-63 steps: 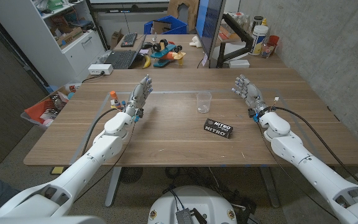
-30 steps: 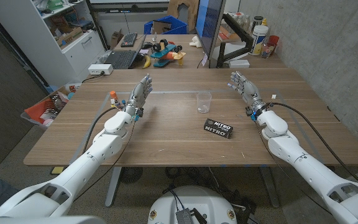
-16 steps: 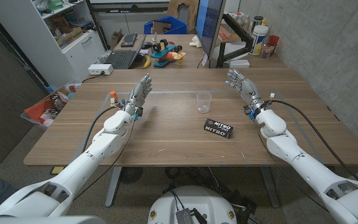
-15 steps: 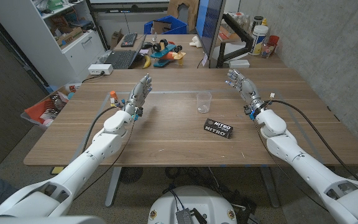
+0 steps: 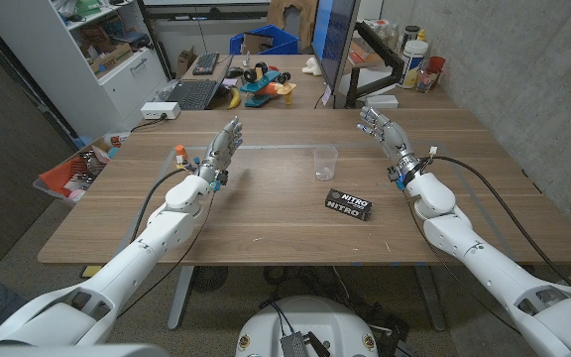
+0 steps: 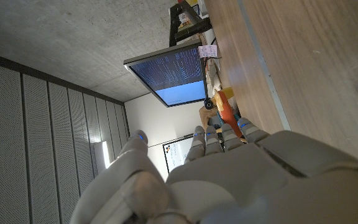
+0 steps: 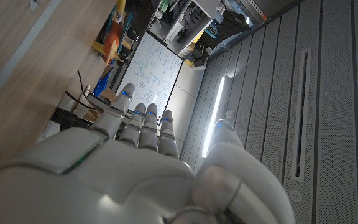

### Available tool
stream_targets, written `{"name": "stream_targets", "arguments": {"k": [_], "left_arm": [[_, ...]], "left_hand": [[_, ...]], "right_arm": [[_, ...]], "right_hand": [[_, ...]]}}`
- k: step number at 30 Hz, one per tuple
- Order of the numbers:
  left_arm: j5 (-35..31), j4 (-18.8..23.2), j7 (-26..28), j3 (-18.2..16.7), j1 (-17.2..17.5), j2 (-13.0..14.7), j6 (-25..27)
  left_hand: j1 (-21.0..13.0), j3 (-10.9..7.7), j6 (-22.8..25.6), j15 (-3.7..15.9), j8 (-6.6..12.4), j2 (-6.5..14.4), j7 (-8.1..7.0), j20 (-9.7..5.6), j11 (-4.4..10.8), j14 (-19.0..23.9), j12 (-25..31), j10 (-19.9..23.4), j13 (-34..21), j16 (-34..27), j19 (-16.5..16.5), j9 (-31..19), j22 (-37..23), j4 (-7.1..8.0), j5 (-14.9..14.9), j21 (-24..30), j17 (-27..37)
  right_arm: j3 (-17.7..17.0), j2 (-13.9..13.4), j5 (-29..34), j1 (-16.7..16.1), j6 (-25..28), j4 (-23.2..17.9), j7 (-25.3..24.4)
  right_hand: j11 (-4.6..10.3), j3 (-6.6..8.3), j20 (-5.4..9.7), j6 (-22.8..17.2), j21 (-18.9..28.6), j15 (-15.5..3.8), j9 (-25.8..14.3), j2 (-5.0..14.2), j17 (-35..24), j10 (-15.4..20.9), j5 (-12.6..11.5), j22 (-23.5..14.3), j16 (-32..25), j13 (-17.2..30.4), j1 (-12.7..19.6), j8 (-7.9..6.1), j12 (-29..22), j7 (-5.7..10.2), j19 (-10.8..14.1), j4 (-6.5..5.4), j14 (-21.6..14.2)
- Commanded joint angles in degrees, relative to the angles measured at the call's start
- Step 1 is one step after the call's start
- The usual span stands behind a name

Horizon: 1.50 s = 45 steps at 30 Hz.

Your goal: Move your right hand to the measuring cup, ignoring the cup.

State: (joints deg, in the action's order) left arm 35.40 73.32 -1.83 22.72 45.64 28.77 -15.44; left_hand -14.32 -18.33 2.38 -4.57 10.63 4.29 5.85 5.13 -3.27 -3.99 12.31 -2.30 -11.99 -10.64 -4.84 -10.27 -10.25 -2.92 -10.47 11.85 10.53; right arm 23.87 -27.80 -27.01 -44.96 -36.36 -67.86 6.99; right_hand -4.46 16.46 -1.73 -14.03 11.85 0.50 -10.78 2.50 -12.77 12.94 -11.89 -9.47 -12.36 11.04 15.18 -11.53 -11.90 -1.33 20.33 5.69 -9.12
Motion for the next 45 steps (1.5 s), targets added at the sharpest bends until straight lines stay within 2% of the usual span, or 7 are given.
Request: {"name": "stream_targets", "arguments": {"k": [1,23,45], "left_arm": [[-0.13,-0.37,-0.43,0.22,-0.33,-0.07,-0.22],[-0.96,0.41,0.1,0.74,-0.76,0.2,0.76],[-0.93,0.77,0.14,0.75,-0.63,0.23,0.84]], "left_hand": [[0.08,-0.23,0.46,-0.55,0.32,0.3,0.44,0.81,-0.71,0.11,0.3,-0.05,0.06,-0.31,-0.02,-0.07,-0.19,-0.33,-0.08,-0.16,0.14],[0.28,-0.14,1.0,-0.51,0.41,0.27,0.83,0.64,-0.69,0.2,0.33,0.08,0.09,-0.33,-0.05,-0.06,-0.2,-0.43,-0.07,-0.21,0.13],[0.39,-0.1,1.34,-0.7,0.43,0.31,0.94,0.39,-0.94,0.16,0.29,0.03,0.11,-0.3,-0.12,-0.07,-0.2,-0.51,-0.07,-0.26,0.12]], "right_arm": [[0.91,-1.15,4.25,0.3,-1.77,-0.9,-1.34],[1.45,-3.14,12.18,0.42,-3.49,-3.38,-5.7],[2.36,-4.95,20.97,0.45,-2.14,-6.5,-10.47]], "right_hand": [[-0.01,0.04,-0.06,-0.86,-0.06,-0.18,-0.17,-0.63,-0.05,0.13,-0.48,-0.26,-0.14,0.28,0.06,-0.45,-0.23,0.33,0.37,0.31,-0.14],[0.65,-0.25,0.06,-1.1,-0.36,-0.41,-0.2,-1.06,0.09,0.3,-1.03,-0.26,0.06,0.3,-0.39,-0.37,-0.17,1.01,0.31,0.35,0.09],[0.96,-0.28,0.03,-1.22,-0.55,-0.59,-0.22,-1.12,0.21,0.55,-1.53,-0.26,0.13,0.32,-0.53,-0.31,-0.15,1.18,0.25,0.42,0.03]]}}
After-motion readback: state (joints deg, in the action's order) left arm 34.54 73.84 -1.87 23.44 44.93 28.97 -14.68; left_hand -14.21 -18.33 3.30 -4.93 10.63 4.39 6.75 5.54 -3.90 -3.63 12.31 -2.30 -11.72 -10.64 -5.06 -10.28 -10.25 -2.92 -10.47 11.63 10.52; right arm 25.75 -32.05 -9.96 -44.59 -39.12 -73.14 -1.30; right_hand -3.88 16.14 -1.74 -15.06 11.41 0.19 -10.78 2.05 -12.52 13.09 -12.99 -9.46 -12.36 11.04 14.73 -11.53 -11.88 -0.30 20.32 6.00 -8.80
